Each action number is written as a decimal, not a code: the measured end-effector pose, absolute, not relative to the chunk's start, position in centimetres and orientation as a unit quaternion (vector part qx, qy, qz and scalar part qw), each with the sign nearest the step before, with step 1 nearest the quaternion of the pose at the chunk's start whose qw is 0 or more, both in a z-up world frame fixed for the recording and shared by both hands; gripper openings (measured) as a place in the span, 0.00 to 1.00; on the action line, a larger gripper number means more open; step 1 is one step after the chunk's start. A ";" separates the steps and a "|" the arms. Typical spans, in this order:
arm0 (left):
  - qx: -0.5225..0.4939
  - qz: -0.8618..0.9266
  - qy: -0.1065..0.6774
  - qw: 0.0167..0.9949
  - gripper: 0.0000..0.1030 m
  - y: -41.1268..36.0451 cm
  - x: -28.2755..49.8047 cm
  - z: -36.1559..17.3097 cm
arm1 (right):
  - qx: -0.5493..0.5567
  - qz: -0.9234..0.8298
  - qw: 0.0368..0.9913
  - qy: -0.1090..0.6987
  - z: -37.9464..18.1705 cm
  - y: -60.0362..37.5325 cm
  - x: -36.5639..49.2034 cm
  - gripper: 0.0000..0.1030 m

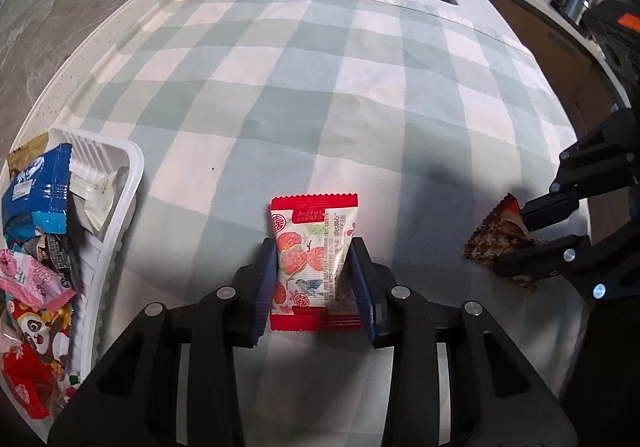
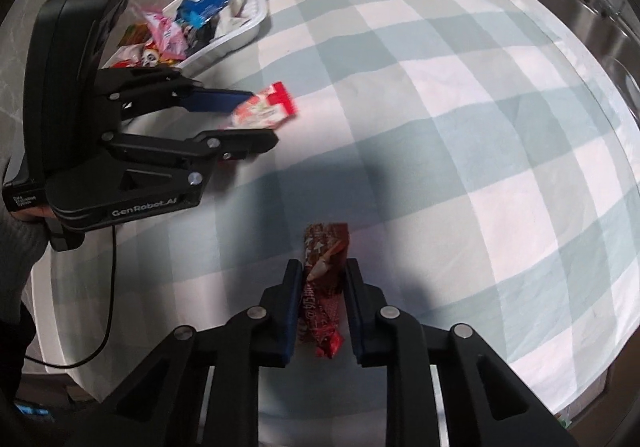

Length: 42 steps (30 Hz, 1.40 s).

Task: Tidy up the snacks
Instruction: 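Grasp the red-white strawberry packet with left tool while right tool grasps brown-red packet, then carry both packets to the white tray and lower them in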

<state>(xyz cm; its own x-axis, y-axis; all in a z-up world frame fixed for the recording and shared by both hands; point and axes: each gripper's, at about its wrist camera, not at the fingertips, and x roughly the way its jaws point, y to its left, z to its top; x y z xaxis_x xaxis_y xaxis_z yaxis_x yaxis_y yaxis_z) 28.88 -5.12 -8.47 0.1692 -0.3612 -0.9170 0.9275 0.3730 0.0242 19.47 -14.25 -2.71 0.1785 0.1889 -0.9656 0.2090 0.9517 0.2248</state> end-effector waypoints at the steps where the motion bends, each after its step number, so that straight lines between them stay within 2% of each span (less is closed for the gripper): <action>1: 0.313 -0.462 0.450 0.697 0.31 -5.0 28.8 -8.4 | 0.163 -0.002 0.751 0.639 -2.7 -14.5 19.4 0.21; 10: 0.285 -0.451 0.469 0.704 0.29 -3.8 28.9 -8.1 | 0.245 0.011 0.742 0.624 -2.6 -16.4 18.7 0.19; 19: 0.243 -0.441 0.466 0.727 0.29 -2.0 28.9 -5.5 | 0.277 0.018 0.742 0.610 -1.8 -17.1 19.3 0.19; 42: 0.156 -0.353 0.460 0.800 0.29 6.1 31.8 -1.0 | 0.257 0.082 0.763 0.587 0.9 -15.1 27.1 0.19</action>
